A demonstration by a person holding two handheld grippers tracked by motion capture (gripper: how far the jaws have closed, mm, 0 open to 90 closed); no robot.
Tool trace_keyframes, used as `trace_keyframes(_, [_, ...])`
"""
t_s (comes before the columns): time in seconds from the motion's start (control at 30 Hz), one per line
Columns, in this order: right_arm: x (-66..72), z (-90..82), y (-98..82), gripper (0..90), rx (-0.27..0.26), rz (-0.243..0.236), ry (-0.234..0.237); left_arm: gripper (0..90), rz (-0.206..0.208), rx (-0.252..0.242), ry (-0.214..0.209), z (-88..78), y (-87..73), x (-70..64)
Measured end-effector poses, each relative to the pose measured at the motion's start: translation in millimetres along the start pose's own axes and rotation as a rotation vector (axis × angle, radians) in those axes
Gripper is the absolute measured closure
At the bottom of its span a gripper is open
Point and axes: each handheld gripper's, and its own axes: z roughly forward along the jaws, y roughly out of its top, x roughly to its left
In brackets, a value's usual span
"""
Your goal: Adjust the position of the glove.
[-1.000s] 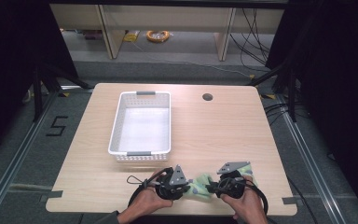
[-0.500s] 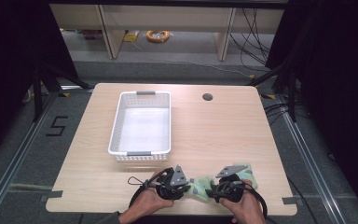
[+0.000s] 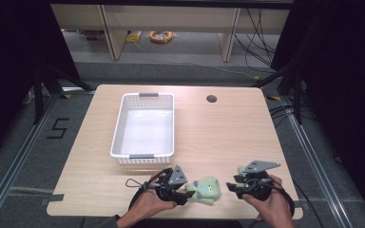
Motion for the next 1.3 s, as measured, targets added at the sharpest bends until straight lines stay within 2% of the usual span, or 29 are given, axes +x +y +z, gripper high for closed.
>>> trace_keyframes(0.03, [-4.3,-4.2,-1.5,56.7,0.002,0.013,-0.038,46.9,0.019,-0.002,-0.002,-2.9,0.6,1.3])
trace_keyframes(0.07, [-10.6,-8.4,-3.4,56.3,0.011,0.000,-0.064,45.5,-0.015,-0.002,0.005,-5.0,0.1,0.4])
trace_keyframes(0.1, [-15.5,-12.1,-5.3,56.3,0.017,0.003,-0.076,43.2,-0.034,-0.019,-0.001,-6.0,-0.4,0.5])
trace_keyframes(0.13, [-19.0,-15.8,-7.0,56.1,0.024,0.026,-0.081,41.4,-0.045,-0.014,-0.003,-8.3,-1.0,1.4])
trace_keyframes(0.17, [-23.2,-17.6,-9.6,55.4,0.031,0.025,-0.098,40.5,-0.062,-0.014,-0.007,-9.8,-1.8,1.9])
trace_keyframes(0.2, [-25.1,-19.6,-11.4,54.6,0.042,0.052,-0.110,40.0,-0.070,-0.022,0.000,-10.7,-2.3,2.2])
trace_keyframes(0.3, [-33.3,-18.9,-17.8,54.2,0.060,0.072,-0.130,39.6,-0.065,-0.014,-0.004,-14.0,-3.4,4.1])
trace_keyframes(0.4, [-39.2,-11.1,-23.0,54.1,0.071,0.061,-0.129,39.3,-0.076,-0.011,-0.008,-15.7,-4.2,4.6])
trace_keyframes(0.43, [-36.6,-7.1,-24.2,53.7,0.104,0.120,-0.122,39.3,-0.087,-0.018,-0.007,-15.6,-4.6,3.9])
trace_keyframes(0.47, [-37.2,-5.8,-24.4,53.2,0.126,0.124,-0.121,39.1,-0.088,-0.011,-0.007,-16.6,-5.5,4.8])
trace_keyframes(0.53, [-37.7,-2.5,-26.1,53.1,0.109,0.130,-0.123,39.0,-0.088,-0.011,-0.007,-17.1,-5.6,5.7])
trace_keyframes(0.6, [-41.2,-1.3,-28.7,52.1,0.132,0.142,-0.122,38.4,-0.117,-0.023,-0.008,-18.7,-5.7,7.0])
trace_keyframes(0.63, [-41.2,-1.3,-28.7,52.1,0.132,0.142,-0.122,38.3,-0.117,-0.023,-0.008,-18.7,-5.7,7.0])
trace_keyframes(0.67, [-43.2,-0.8,-29.7,52.0,0.126,0.140,-0.130,38.3,-0.097,-0.018,0.001,-20.1,-5.6,8.9])
trace_keyframes(0.7, [-45.6,0.5,-31.5,52.0,0.135,0.146,-0.132,38.3,-0.121,-0.031,-0.003,-19.6,-5.9,8.3])
trace_keyframes(0.77, [-46.2,2.1,-32.8,52.0,0.146,0.158,-0.134,38.3,-0.106,-0.020,-0.001,-21.2,-5.9,9.5])
trace_keyframes(0.8, [-46.2,2.1,-32.8,52.0,0.146,0.158,-0.134,38.3,-0.119,-0.029,0.000,-20.5,-6.0,8.7])
trace_keyframes(0.83, [-46.6,2.6,-32.8,52.0,0.162,0.161,-0.132,38.3,-0.120,-0.027,-0.002,-20.4,-6.1,8.6])
trace_keyframes(0.87, [-48.2,7.0,-34.9,51.4,0.139,0.170,-0.123,38.3,-0.112,-0.016,-0.006,-20.7,-6.2,9.0])
trace_keyframes(0.9, [-49.0,7.9,-35.4,50.3,0.143,0.175,-0.144,38.3,-0.118,-0.026,-0.006,-19.2,-6.3,8.0])
trace_keyframes(1.0, [-50.4,7.6,-34.9,49.0,0.154,0.192,-0.136,38.2,-0.119,-0.028,-0.009,-18.2,-6.3,7.5])
trace_keyframes(1.03, [-49.3,8.3,-34.6,48.7,0.150,0.219,-0.128,38.2,-0.093,-0.004,-0.004,-19.4,-6.3,9.4])
trace_keyframes(1.07, [-53.1,8.5,-33.0,48.6,0.139,0.197,-0.128,38.2,-0.097,-0.006,-0.005,-19.1,-6.3,9.1])
trace_keyframes(1.1, [-53.1,8.5,-33.0,48.6,0.139,0.197,-0.128,38.2,-0.098,-0.007,-0.013,-19.2,-6.1,8.8])
trace_keyframes(1.13, [-53.8,9.2,-31.5,48.0,0.137,0.209,-0.131,38.2,-0.113,-0.019,-0.011,-18.3,-6.1,7.9])
trace_keyframes(1.2, [-54.3,11.7,-27.9,45.8,0.119,0.211,-0.113,38.1,-0.102,-0.012,-0.007,-18.9,-6.0,9.1])
trace_keyframes(1.23, [-53.2,14.9,-26.4,44.9,0.108,0.221,-0.112,38.1,-0.122,-0.022,-0.007,-18.0,-6.2,7.8])
trace_keyframes(1.27, [-53.5,18.2,-22.8,43.5,0.148,0.197,-0.117,37.9,-0.120,-0.018,-0.001,-17.8,-6.4,8.0])
trace_keyframes(1.3, [-53.8,20.4,-21.5,43.7,0.162,0.195,-0.113,37.9,-0.124,-0.021,-0.008,-17.2,-6.7,7.9])
